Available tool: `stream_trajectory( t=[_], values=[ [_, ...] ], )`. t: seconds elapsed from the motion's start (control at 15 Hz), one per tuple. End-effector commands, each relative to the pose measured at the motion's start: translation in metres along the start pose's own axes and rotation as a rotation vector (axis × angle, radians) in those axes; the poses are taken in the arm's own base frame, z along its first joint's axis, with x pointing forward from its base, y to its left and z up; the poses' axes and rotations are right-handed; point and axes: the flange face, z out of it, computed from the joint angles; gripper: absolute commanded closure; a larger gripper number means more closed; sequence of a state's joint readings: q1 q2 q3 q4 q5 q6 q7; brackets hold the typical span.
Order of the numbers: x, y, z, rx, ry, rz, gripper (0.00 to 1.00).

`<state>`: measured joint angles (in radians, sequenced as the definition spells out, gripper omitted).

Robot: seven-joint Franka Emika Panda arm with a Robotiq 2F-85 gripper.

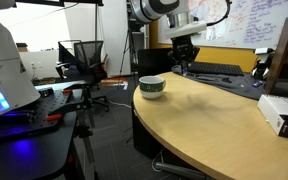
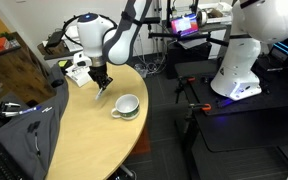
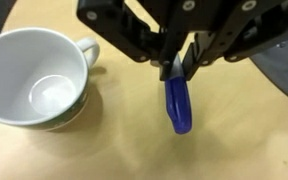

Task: Remove the marker from the green/white mug cup

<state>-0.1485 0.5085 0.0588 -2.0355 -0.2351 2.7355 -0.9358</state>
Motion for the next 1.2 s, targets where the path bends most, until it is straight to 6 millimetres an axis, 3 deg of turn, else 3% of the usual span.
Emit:
stream_trajectory(
  t=[0.0, 0.4, 0.47, 0.53, 0.67, 1.0, 1.13],
  values=[
    [0.014, 0.022, 0.030, 0.025, 0.041, -0.032, 0.95],
    [0.017, 0.036, 0.087, 0.066, 0.029, -0.096, 0.95],
    [0.019, 0.036, 0.091, 0.076, 0.019, -0.119, 0.56],
    [0.022, 0.035, 0.091, 0.071, -0.021, -0.138, 0.55],
    [0.025, 0.032, 0.077, 0.070, -0.097, -0.165, 0.41],
    [0.035, 0.008, 0.007, 0.108, -0.274, -0.208, 0.04],
    [0.040, -0.010, -0.018, 0.156, -0.306, -0.226, 0.00]
  ],
)
